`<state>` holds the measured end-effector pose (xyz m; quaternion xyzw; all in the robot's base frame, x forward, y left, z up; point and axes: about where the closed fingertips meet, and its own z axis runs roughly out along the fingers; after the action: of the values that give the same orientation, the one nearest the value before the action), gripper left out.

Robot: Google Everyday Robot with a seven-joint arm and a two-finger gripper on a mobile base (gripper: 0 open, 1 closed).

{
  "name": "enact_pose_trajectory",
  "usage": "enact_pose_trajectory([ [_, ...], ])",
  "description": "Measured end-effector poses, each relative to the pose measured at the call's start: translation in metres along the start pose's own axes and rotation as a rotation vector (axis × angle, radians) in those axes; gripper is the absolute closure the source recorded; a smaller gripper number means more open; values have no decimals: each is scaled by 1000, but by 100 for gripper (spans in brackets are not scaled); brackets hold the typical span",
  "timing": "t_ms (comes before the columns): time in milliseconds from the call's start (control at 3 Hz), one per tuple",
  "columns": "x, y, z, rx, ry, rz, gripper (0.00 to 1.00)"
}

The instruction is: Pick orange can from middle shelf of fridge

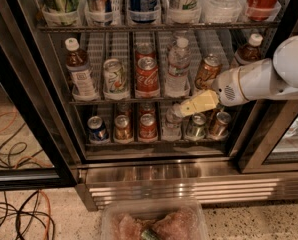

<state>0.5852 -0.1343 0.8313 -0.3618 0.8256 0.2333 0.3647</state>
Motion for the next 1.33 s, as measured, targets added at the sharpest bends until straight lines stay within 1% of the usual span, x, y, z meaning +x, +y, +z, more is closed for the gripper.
enact_pose_trajectory([
  [333,-2,-6,-5,60,10,-24,0],
  [667,-3,-13,-13,145,24,-48,0],
  [1000,-4,-17,-20,201,32,-58,0],
  [1333,-4,-17,-20,203,34,-60,0],
])
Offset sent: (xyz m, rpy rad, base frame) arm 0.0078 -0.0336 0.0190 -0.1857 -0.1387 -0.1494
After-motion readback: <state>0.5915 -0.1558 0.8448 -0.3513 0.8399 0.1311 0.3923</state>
